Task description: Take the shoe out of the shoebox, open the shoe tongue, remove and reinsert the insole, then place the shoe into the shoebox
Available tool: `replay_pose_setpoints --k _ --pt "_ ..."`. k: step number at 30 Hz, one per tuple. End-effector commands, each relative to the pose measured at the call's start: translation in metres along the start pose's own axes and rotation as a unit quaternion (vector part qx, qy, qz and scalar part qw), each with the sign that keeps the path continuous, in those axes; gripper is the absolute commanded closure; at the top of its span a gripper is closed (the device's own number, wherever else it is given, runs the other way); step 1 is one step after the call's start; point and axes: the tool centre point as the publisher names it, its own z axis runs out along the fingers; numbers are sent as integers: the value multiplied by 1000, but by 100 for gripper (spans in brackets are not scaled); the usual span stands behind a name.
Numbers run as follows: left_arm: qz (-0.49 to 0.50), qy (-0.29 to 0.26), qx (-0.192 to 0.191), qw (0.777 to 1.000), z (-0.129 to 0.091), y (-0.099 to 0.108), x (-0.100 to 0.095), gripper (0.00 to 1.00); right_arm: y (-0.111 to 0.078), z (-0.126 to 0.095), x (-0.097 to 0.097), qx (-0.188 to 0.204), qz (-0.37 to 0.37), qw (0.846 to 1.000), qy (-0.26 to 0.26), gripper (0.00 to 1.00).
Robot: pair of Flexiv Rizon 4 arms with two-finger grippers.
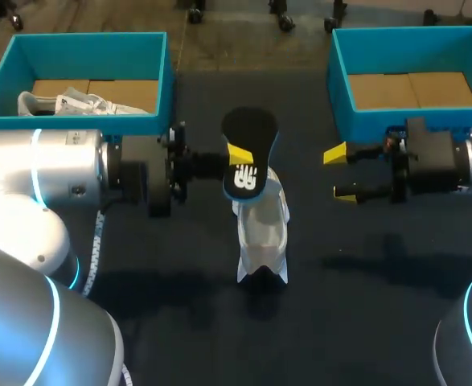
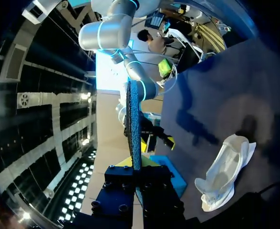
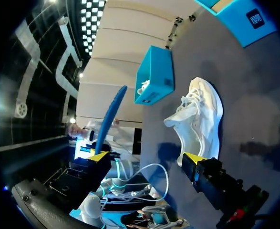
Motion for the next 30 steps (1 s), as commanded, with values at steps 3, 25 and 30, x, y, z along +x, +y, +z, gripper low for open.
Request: replay_pose_setpoints --k 3,25,30 --pt "37 -26 2 999 -7 -6 20 100 8 0 8 10 3 1000 22 0" --pt "99 -52 -11 994 25 5 43 100 29 57 25 58 1 996 71 0" --pt "118 -45 -3 992 36 6 45 100 28 65 26 61 3 995 80 0"
